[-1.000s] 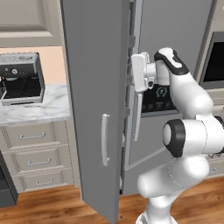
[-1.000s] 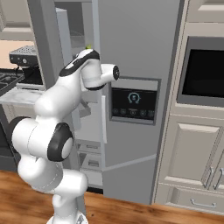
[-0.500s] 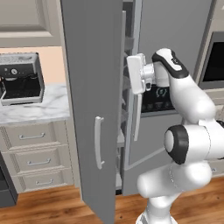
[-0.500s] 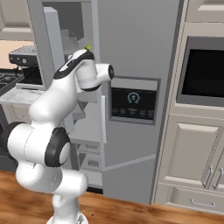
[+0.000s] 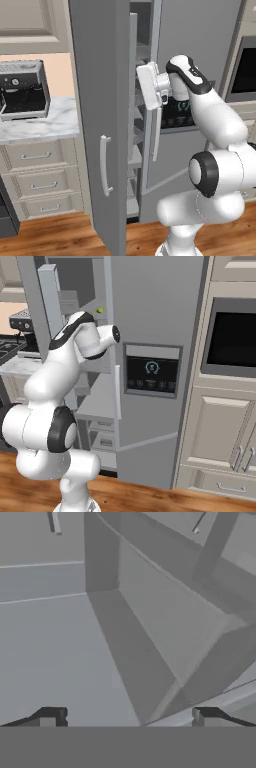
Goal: There is a bowl on the dining counter. Grab a lemon wedge from the fridge and place it in the bowl. Then get the liquor bottle and glass cup from the cabinet and place them next to the bowl.
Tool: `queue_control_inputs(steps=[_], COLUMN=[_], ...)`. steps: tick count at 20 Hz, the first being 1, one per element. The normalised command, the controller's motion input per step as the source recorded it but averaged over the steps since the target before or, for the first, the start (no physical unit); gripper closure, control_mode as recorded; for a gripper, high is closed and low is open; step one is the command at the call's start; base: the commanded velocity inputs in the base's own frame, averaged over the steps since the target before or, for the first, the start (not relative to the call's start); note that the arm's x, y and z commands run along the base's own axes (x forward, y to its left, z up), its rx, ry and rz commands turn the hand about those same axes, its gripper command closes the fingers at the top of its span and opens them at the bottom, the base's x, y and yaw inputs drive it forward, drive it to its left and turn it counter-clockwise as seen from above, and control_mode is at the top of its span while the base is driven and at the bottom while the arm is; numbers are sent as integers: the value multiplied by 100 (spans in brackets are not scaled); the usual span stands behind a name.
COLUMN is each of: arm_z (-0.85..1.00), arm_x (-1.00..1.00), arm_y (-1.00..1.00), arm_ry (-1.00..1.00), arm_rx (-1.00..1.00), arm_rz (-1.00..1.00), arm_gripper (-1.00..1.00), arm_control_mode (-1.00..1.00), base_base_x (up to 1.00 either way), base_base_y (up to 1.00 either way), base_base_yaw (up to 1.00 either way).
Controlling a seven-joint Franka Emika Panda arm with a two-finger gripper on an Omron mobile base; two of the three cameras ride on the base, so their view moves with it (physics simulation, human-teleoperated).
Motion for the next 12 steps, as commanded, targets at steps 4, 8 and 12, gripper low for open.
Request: queue_control_inputs(steps=[4, 8, 12], arm_z=[2, 3, 1], arm_x=[-13, -7, 0], arm_y=[71, 75, 80], arm_ry=[7, 10, 14], arm_rx=[-6, -7, -8], arm_rz=[1, 0, 0], arm_gripper=[-100, -100, -100], arm_control_mode=[-100, -100, -100], base_base_x=[0, 0, 0], base_base_y=[0, 0, 0], base_base_yaw=[0, 0, 0])
